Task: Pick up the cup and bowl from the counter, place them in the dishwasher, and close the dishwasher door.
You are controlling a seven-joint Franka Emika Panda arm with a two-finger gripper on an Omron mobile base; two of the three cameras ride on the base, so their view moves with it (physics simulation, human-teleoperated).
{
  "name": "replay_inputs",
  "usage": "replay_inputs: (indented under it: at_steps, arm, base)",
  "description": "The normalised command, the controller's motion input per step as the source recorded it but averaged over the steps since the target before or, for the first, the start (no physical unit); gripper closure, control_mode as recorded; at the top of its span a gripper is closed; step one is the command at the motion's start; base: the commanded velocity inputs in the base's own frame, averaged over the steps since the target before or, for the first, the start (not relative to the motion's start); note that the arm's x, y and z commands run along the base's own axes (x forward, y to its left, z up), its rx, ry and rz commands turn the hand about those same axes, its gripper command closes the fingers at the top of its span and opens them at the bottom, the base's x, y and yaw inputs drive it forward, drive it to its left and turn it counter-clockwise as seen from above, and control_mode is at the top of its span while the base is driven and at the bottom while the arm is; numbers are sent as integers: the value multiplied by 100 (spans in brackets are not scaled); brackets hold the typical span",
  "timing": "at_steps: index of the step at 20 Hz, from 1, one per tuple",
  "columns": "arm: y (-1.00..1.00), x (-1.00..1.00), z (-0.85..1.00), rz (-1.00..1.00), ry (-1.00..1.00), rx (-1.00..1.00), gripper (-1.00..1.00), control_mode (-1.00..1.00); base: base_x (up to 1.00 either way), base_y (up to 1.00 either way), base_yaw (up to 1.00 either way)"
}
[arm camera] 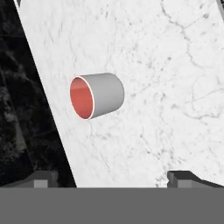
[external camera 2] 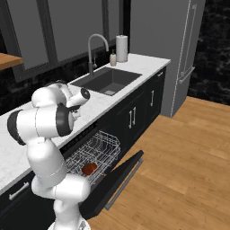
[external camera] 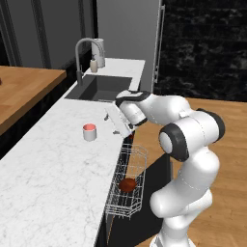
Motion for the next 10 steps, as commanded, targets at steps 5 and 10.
replay_inputs:
  at_steps: [5, 10]
  arm:
    - [28, 33, -18, 13, 0, -16, -100, -100]
    - [27, 9, -23, 6, 0, -16, -100, -100]
  base:
    - [0, 0, 0]
    - [0, 0, 0]
